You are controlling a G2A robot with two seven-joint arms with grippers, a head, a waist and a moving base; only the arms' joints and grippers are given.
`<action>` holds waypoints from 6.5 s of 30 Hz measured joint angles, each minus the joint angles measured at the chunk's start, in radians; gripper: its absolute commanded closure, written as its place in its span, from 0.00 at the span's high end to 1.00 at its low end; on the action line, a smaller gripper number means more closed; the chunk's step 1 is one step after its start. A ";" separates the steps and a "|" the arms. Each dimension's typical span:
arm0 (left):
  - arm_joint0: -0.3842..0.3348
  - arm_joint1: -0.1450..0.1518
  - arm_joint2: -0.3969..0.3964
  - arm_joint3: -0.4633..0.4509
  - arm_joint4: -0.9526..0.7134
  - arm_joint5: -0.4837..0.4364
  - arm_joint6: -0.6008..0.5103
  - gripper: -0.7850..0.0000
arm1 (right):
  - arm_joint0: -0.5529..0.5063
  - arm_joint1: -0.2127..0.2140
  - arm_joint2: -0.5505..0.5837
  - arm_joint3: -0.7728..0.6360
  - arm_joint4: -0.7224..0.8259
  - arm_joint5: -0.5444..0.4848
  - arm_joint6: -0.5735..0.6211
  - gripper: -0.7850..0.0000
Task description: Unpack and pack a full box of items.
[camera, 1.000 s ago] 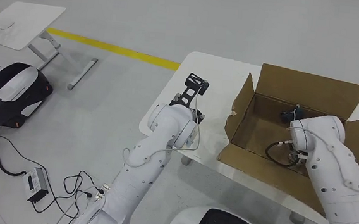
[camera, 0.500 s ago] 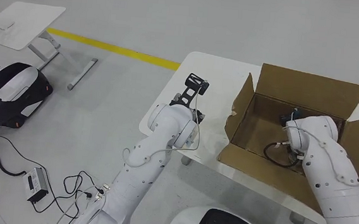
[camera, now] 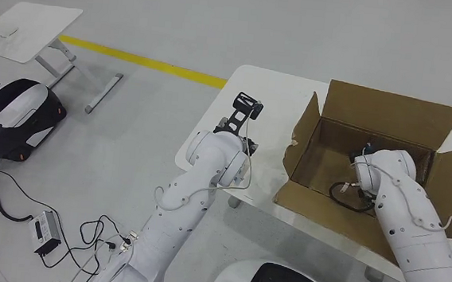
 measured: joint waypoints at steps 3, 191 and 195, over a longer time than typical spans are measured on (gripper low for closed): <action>0.000 0.000 0.000 0.000 0.000 0.000 0.000 1.00 | 0.005 -0.006 -0.003 0.021 -0.001 0.000 -0.014 0.51; 0.000 0.000 0.000 0.000 0.000 0.000 0.000 1.00 | -0.876 0.240 0.940 -0.969 0.065 -0.258 -0.151 0.00; 0.000 0.000 0.000 0.000 0.000 0.000 0.000 1.00 | -0.878 0.243 0.933 -0.955 0.061 -0.254 -0.159 0.00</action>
